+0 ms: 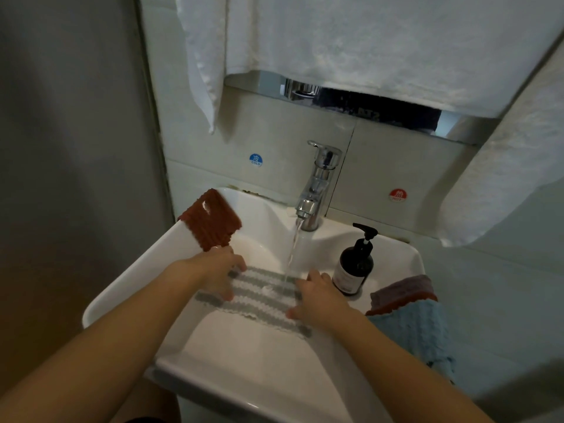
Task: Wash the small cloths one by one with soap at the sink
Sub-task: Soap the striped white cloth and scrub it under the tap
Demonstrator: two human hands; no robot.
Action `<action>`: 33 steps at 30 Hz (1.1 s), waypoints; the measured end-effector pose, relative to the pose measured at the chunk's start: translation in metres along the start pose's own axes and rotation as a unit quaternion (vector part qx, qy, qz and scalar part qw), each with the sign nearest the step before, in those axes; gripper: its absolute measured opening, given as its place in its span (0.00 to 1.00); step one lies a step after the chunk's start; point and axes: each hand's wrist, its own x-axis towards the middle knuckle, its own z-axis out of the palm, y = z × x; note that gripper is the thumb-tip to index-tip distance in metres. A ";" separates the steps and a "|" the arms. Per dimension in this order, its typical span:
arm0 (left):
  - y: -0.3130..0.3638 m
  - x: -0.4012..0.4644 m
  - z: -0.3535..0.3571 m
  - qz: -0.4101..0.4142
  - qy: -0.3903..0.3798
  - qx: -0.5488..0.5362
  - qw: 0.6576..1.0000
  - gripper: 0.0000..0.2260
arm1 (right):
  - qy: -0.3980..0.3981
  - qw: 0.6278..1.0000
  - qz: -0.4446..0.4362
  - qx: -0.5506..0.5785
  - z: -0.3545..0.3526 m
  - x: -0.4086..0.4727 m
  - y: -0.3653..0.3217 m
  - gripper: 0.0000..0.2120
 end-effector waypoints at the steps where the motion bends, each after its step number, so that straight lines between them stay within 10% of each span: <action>1: -0.003 -0.001 0.000 -0.006 -0.001 -0.005 1.000 0.33 | 0.003 1.000 -0.006 -0.001 0.002 0.001 -0.002 0.33; 13: 0.031 -0.010 0.004 0.058 -0.101 -0.008 0.993 0.32 | -0.066 0.995 -0.005 -0.069 -0.002 -0.032 0.022 0.30; 33: 0.027 0.012 0.009 0.047 0.028 0.023 0.998 0.24 | -0.044 0.997 0.070 0.008 -0.002 -0.015 0.015 0.29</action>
